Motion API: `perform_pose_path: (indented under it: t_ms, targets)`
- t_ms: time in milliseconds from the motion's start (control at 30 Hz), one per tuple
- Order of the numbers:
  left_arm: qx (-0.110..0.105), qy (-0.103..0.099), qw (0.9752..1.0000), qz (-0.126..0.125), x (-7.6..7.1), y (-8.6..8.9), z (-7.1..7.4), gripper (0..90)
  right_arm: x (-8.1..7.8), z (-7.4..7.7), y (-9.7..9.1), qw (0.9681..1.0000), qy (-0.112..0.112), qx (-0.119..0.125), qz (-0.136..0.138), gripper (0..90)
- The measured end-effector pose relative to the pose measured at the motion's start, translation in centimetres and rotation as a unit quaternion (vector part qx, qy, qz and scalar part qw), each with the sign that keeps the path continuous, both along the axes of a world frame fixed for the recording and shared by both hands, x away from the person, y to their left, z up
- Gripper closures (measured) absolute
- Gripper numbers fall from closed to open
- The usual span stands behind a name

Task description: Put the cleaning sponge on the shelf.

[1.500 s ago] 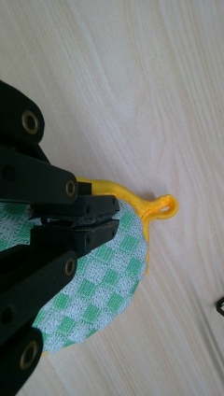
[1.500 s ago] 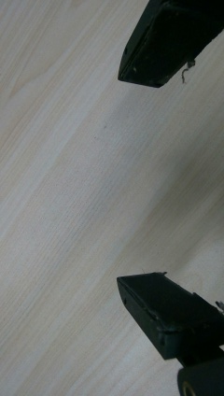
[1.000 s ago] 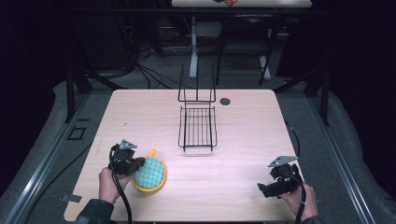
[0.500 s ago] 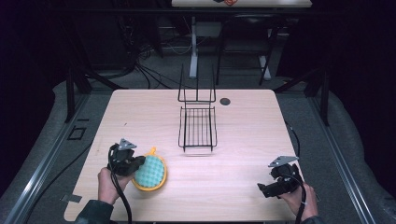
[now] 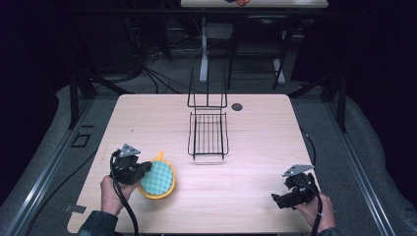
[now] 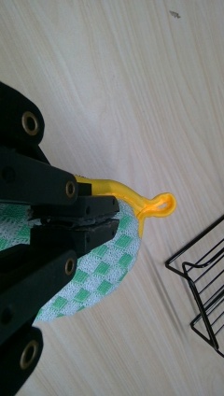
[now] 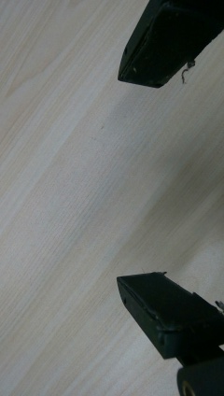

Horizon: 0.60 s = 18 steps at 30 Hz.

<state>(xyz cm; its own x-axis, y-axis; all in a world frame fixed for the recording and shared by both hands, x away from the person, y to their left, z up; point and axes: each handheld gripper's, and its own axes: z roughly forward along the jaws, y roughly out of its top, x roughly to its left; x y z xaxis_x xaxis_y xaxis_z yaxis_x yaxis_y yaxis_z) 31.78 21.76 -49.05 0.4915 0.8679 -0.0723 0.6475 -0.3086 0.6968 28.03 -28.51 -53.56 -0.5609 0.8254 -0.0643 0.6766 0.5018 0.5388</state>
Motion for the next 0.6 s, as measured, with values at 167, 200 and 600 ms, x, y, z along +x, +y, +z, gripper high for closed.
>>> perform_pose_path:
  t_ms: [167,200,600]
  targets:
    - [-0.005,-0.004,1.0,0.002,0.0,0.2,0.3,87.6,0.0,0.0,0.0,1.0,0.0,-0.001,0.0,2.9]
    - [-0.006,-0.005,1.0,0.002,-0.1,0.3,0.5,87.6,0.0,0.0,0.0,1.0,0.0,-0.002,0.0,2.9]
    - [-0.014,-0.016,0.9998,0.0,-0.1,0.1,1.1,87.6,0.0,0.0,0.0,1.0,0.001,-0.003,0.0,3.0]
